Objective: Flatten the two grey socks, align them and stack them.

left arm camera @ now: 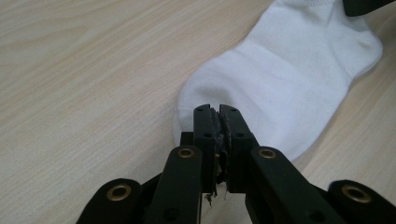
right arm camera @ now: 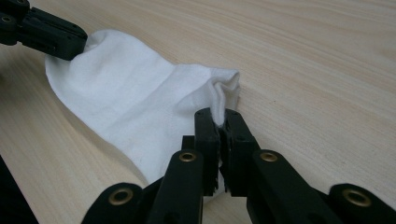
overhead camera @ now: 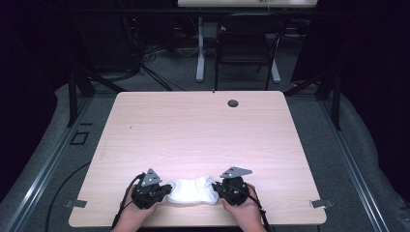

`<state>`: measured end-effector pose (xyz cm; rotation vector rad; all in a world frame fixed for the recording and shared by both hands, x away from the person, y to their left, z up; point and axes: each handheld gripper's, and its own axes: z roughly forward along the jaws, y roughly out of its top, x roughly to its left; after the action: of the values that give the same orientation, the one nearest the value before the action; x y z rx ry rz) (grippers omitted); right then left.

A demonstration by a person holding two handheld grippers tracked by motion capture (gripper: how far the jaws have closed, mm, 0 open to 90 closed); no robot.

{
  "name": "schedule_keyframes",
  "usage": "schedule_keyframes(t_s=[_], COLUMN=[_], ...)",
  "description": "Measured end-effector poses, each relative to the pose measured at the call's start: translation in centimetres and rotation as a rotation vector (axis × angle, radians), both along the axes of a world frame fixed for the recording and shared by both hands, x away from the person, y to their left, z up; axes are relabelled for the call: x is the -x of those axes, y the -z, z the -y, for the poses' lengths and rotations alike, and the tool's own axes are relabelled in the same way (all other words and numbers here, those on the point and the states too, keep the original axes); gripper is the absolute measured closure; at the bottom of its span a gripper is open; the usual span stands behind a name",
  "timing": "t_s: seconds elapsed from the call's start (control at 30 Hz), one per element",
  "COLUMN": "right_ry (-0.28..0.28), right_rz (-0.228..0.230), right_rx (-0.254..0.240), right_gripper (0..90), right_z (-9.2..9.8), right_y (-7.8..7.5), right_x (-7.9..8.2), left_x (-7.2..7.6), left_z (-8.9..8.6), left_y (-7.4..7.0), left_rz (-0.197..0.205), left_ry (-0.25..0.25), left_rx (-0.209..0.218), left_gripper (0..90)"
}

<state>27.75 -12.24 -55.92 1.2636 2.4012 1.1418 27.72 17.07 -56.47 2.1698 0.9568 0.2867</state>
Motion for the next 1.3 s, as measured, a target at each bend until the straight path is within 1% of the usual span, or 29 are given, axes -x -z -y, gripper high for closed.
schedule_keyframes(t_s=[0.1, 0.2, 0.27, 0.33, 0.37, 0.4, 0.47, 0.5, 0.53, 0.57, 0.63, 0.7, 0.77, 0.87, 0.93, 0.97, 1.0, 1.03, 1.07, 1.13, 1.23, 1.3], right_ry=[0.006, 0.008, 0.009, 0.005, 0.004, 0.003, 0.009, 0.016, 0.016, 0.028, 0.021, 0.007, -0.016, -0.047, -0.057, -0.062, -0.063, -0.07, -0.07, -0.066, -0.067, -0.066], right_rz=[0.002, -0.007, -0.015, -0.017, -0.017, -0.014, 0.0, 0.024, 0.024, 0.048, 0.072, 0.102, 0.112, 0.1, 0.098, 0.088, 0.085, 0.081, 0.068, 0.064, 0.055, 0.049], right_rx=[-0.001, 0.003, 0.01, 0.008, 0.001, 0.008, 0.002, 0.003, 0.003, -0.006, -0.001, -0.01, -0.013, 0.019, 0.03, 0.032, 0.03, 0.038, 0.047, 0.044, 0.058, 0.055], right_gripper=[86.1, 85.8, 85.5, 83.8, 82.2, 80.4, 76.4, 72.6, 72.6, 71.8, 71.0, 70.0, 68.6, 66.3, 64.5, 63.5, 63.1, 63.0, 62.9, 62.8, 62.3, 62.1], right_z=[0.0, 0.1, 0.1, 0.1, 0.1, 0.2, 0.2, 0.3, 0.3, 0.2, 0.2, -0.1, -0.6, -1.3, -1.5, -1.6, -1.6, -1.6, -1.5, -1.5, -1.4, -1.4], right_y=[0.0, 0.1, 0.3, 0.4, 0.3, 0.2, 0.0, -0.3, -0.3, -0.4, -0.9, -1.2, -1.1, -0.6, -0.2, -0.1, 0.1, 0.2, 0.3, 0.5, 0.6, 0.8], right_x=[0.0, -0.1, -0.2, -0.3, -0.3, -0.2, -0.1, 0.1, 0.1, 0.2, 0.5, 0.7, 0.7, 0.6, 0.4, 0.4, 0.3, 0.2, 0.2, 0.2, 0.2, 0.2], left_x=[0.0, 0.0, 0.0, 0.0, -0.1, -0.1, 0.0, 0.0, 0.0, 0.1, 0.3, 0.4, 0.5, 0.5, 0.5, 0.5, 0.5, 0.5, 0.6, 0.7, 0.7, 0.7], left_z=[0.0, 0.0, 0.0, -0.2, -0.3, -0.3, -0.4, -0.4, -0.4, -0.3, 0.0, 0.3, 0.5, 0.7, 0.7, 0.7, 0.7, 0.7, 0.8, 0.8, 0.8, 0.8], left_y=[0.1, 0.1, 0.1, -0.2, -0.4, -0.5, -0.8, -1.0, -1.1, -1.2, -1.3, -1.2, -0.8, -0.4, -0.3, -0.2, -0.1, 0.1, 0.2, 0.4, 0.5, 0.6], left_rz=[-0.002, -0.004, 0.001, 0.008, 0.017, 0.018, 0.027, 0.032, 0.034, 0.038, 0.046, 0.045, 0.033, 0.014, 0.013, 0.009, 0.005, 0.004, 0.002, 0.004, 0.008, 0.001], left_ry=[0.002, 0.001, -0.002, -0.002, -0.001, -0.01, -0.013, -0.008, -0.001, 0.008, 0.023, 0.042, 0.055, 0.064, 0.066, 0.068, 0.072, 0.078, 0.079, 0.089, 0.091, 0.09], left_rx=[0.0, 0.001, 0.009, 0.019, 0.024, 0.04, 0.061, 0.072, 0.083, 0.086, 0.089, 0.077, 0.064, 0.053, 0.048, 0.048, 0.042, 0.033, 0.032, 0.018, 0.015, 0.016], left_gripper=[85.7, 83.9, 81.9, 79.0, 78.3, 77.0, 74.3, 72.7, 72.7, 72.0, 70.7, 68.9, 67.1, 64.8, 63.6, 62.7, 61.9, 61.5, 61.0, 60.1, 59.0, 58.6])
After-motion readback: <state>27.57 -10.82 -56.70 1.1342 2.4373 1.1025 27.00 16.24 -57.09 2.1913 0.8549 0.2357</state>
